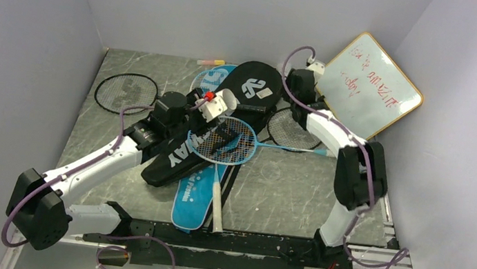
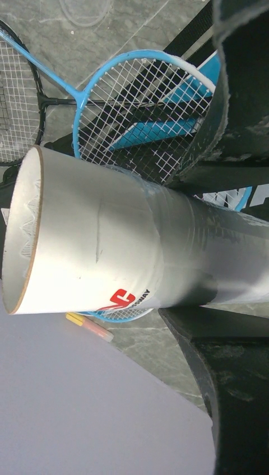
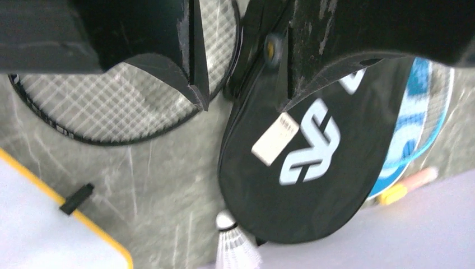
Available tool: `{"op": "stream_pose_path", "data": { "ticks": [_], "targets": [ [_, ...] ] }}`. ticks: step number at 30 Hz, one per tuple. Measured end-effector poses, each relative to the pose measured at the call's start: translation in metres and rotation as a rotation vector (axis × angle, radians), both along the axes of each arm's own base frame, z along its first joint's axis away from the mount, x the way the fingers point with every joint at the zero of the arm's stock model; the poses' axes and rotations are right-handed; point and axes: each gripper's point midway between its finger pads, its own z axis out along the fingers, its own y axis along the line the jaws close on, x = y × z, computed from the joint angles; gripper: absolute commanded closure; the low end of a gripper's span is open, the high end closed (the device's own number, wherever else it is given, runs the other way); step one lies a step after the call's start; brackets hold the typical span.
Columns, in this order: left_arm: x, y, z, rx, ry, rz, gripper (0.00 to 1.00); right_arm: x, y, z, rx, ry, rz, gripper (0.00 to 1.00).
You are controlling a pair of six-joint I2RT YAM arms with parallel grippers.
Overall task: Pack up the badminton gear
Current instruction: Pick up the shuttlecock at the center of the board.
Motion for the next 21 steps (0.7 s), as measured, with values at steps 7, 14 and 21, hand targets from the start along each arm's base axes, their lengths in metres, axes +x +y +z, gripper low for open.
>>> {"op": "stream_pose_path", "data": {
  "ticks": [7, 14, 21],
  "targets": [
    [0.0, 0.0, 0.0, -0.002, 0.001, 0.0, 0.47, 0.07, -0.023, -0.036, -0.053, 0.007, -0.069, 0.51],
    [0.001, 0.0, 0.001, -0.014, 0.001, 0.001, 0.46, 0.119, -0.032, -0.087, -0.101, 0.052, -0.074, 0.52],
    [0.004, 0.003, 0.003, -0.025, -0.002, 0.009, 0.47, 0.151, -0.029, -0.121, -0.133, 0.078, -0.028, 0.5]
  ]
}}
